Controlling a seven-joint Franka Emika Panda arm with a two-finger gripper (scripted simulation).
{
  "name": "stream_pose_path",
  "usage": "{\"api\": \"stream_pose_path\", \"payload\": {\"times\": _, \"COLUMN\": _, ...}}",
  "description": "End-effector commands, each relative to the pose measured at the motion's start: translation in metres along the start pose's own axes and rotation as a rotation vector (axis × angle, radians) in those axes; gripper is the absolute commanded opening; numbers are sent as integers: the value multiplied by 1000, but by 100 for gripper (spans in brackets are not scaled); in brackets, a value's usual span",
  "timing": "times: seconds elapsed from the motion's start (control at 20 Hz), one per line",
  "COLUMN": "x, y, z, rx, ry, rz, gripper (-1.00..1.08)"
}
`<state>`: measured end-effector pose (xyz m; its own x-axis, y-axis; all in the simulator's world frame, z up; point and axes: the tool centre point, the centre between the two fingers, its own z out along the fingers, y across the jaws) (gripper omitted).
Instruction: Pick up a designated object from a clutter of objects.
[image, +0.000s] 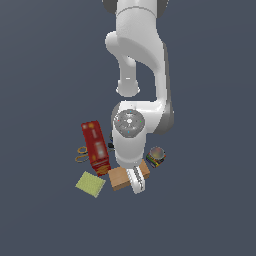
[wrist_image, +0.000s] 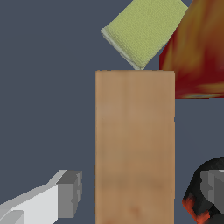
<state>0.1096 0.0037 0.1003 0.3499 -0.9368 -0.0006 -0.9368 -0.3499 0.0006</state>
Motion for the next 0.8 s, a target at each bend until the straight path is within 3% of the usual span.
{"api": "stream_pose_path", "payload": {"times": 0.0, "x": 0, "y": 0, "z": 0, "rx": 0, "ry": 0, "rz": 0, "gripper": 100}}
{"api": "stream_pose_path", "payload": {"times": 0.75, "x": 0, "y": 0, "z": 50, "rx": 0, "ry": 1, "rz": 5, "gripper": 100}}
